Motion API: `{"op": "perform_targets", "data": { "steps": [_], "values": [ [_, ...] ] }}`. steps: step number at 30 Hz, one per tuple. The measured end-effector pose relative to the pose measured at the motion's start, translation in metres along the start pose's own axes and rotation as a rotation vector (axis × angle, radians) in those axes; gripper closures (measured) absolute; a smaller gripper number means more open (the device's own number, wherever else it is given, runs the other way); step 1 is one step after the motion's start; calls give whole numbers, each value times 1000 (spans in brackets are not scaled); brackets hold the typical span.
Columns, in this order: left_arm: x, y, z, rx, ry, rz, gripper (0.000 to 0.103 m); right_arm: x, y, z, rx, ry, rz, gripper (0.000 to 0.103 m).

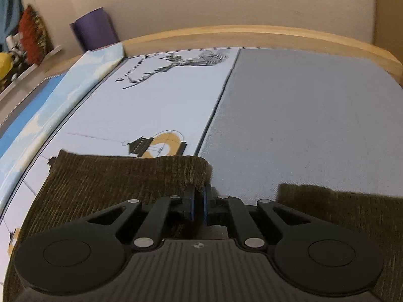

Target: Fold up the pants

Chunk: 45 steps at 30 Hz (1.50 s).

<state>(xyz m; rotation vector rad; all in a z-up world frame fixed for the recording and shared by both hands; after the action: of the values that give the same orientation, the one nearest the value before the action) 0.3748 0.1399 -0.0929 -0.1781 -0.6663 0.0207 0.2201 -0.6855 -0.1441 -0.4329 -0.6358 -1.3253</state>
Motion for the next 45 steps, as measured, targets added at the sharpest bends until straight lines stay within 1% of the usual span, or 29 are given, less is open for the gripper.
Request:
{"op": "perform_targets", "data": {
  "steps": [1, 3, 4, 5, 6, 8, 9, 11, 12, 14, 15, 16, 18, 19, 21, 22, 23, 24, 27, 29, 30, 31, 33, 34, 35, 37, 41, 43, 45],
  "values": [
    [2, 3, 3, 3, -7, 29, 51, 3, -5, 3, -3, 9, -17, 84],
    [9, 10, 14, 0, -24, 85, 51, 8, -18, 11, -29, 16, -75, 68],
    [12, 13, 21, -11, -28, 120, 51, 12, -26, 17, -49, 14, -102, 67],
    [13, 15, 30, -30, -33, 158, 51, 14, -32, 23, -50, 14, -115, 66],
    [14, 17, 40, -50, -37, 194, 51, 17, -37, 29, -33, 17, -123, 66],
    [12, 17, 62, -83, -36, 253, 51, 21, -46, 46, 37, 34, -124, 66],
    [9, 17, 74, -87, -23, 273, 51, 22, -50, 56, 81, 39, -117, 66],
    [-2, 17, 98, -97, 20, 296, 51, 25, -52, 82, 201, 30, -72, 66],
    [-8, 17, 109, -105, 41, 290, 51, 27, -52, 95, 252, 19, -40, 66],
    [-26, 17, 133, -102, 67, 249, 51, 29, -53, 126, 358, -12, 27, 66],
    [-37, 17, 142, -94, 79, 221, 48, 30, -55, 142, 411, -28, 54, 66],
    [-49, 18, 148, -84, 99, 198, 44, 31, -58, 160, 463, -50, 79, 66],
    [-78, 22, 149, -73, 164, 169, 40, 32, -66, 193, 544, -105, 136, 64],
    [-94, 23, 146, -70, 200, 163, 40, 31, -71, 210, 578, -136, 173, 60],
    [-120, 25, 135, -67, 286, 148, 40, 25, -81, 236, 628, -176, 246, 58],
    [-128, 24, 130, -59, 317, 127, 36, 24, -85, 245, 644, -184, 273, 58],
    [-134, 23, 127, -54, 326, 108, 31, 21, -92, 254, 659, -188, 300, 58],
    [-139, 21, 125, -51, 326, 91, 23, 17, -97, 261, 660, -197, 316, 58],
    [-148, 14, 115, -55, 352, 17, 22, -1, -114, 275, 664, -185, 355, 58],
    [-152, 13, 108, -57, 380, -21, 22, -12, -125, 278, 637, -136, 340, 57],
    [-154, 12, 104, -60, 394, -39, 24, -17, -128, 281, 620, -105, 336, 57],
    [-157, 12, 101, -58, 409, -60, 30, -22, -131, 285, 617, -94, 335, 58],
    [-163, 12, 96, -80, 437, -92, 38, -30, -133, 295, 612, -117, 366, 58],
    [-164, 11, 95, -81, 439, -119, 43, -33, -132, 299, 605, -140, 394, 58],
    [-165, 10, 95, -76, 441, -150, 45, -37, -132, 302, 600, -161, 423, 58],
    [-165, 9, 100, -55, 438, -165, 52, -46, -131, 306, 590, -186, 480, 58],
    [-169, 3, 104, -26, 445, -194, 52, -55, -136, 307, 598, -149, 505, 58],
    [-168, -1, 106, -8, 449, -207, 50, -57, -135, 306, 599, -131, 514, 58],
    [-157, -8, 111, 24, 426, -215, 49, -58, -134, 306, 603, -132, 529, 58]
  ]
}}
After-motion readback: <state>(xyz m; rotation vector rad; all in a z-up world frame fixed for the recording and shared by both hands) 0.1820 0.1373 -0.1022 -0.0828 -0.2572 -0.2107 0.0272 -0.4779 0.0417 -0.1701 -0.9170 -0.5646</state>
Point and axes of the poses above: each gripper's, at about its wrist camera, not at the fingertips, and z roughly against the way its jaws point, y to its left, x to its top, the point moved 2 cm from there along -z, roughly the way its jaws point, and after that the axes turned 12 degrees about -x, right-handed, at the moved point
